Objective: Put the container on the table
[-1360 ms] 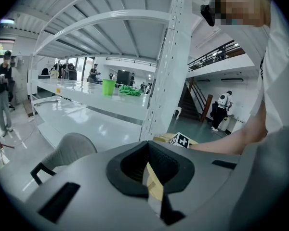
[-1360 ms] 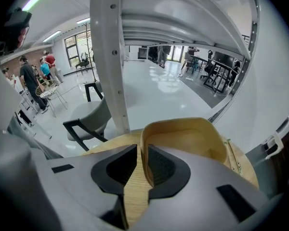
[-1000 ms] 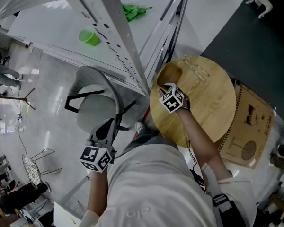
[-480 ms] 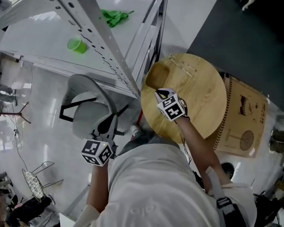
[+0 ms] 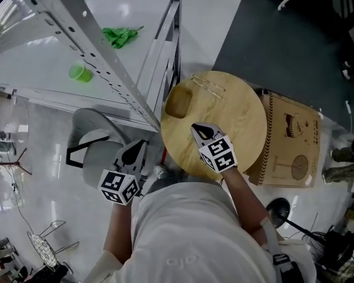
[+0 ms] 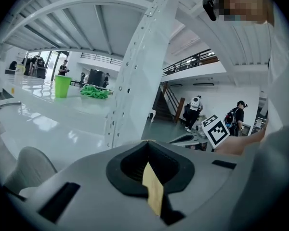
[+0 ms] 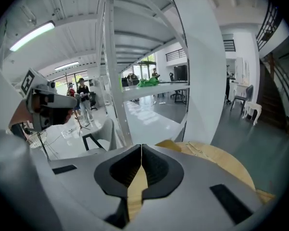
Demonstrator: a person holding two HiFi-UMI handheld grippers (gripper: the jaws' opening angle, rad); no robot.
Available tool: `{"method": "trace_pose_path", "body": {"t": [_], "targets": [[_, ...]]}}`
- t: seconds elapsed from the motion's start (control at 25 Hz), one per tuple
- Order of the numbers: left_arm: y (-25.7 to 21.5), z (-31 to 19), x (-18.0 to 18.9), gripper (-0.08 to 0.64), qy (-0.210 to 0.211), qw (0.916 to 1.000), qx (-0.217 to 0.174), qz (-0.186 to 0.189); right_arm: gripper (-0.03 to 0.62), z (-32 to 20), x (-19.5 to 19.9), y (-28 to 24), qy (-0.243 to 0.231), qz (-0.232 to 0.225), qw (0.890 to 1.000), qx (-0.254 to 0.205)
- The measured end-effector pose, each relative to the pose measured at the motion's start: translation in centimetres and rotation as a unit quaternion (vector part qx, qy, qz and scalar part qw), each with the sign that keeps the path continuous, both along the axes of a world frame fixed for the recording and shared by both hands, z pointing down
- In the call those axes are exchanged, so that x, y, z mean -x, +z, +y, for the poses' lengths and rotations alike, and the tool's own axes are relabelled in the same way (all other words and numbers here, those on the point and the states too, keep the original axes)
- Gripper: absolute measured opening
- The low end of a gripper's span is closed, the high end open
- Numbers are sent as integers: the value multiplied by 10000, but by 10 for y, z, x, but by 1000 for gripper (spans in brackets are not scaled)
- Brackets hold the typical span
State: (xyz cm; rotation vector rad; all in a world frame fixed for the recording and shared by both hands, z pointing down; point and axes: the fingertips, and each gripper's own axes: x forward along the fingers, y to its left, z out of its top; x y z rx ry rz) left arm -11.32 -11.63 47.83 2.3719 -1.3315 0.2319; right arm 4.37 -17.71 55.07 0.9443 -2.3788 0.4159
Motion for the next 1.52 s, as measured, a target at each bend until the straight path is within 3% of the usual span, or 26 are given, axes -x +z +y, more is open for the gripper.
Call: {"method": "trace_pose_path", "body": {"t": [0.28,0.4,0.56,0.88,1.08,1.52], "targets": [[-30,-10,-23,15,410,9982,-366,223,29,22,-22,-63,308,-592,9964,-524],[-49,-11,-36,15,661,9950,-547,505,29,32,-32,-88,444,-735,9933,-780],[-73,-10,-49,15,937,9901,-886,552,28,43,-42,-116,522,-924,9883,-1096],[-108,-9,-58,15,1073,9816,-1302,898,26,58,-57,-155,551,-1239,9753,-1744],[-113,-7,-59,16,1134,9796,-1478,755,26,63,-58,-163,570,-1204,9740,-1832],[-108,-4,-48,17,1046,9813,-1433,749,26,59,-50,-161,619,-1340,9711,-1874]]}}
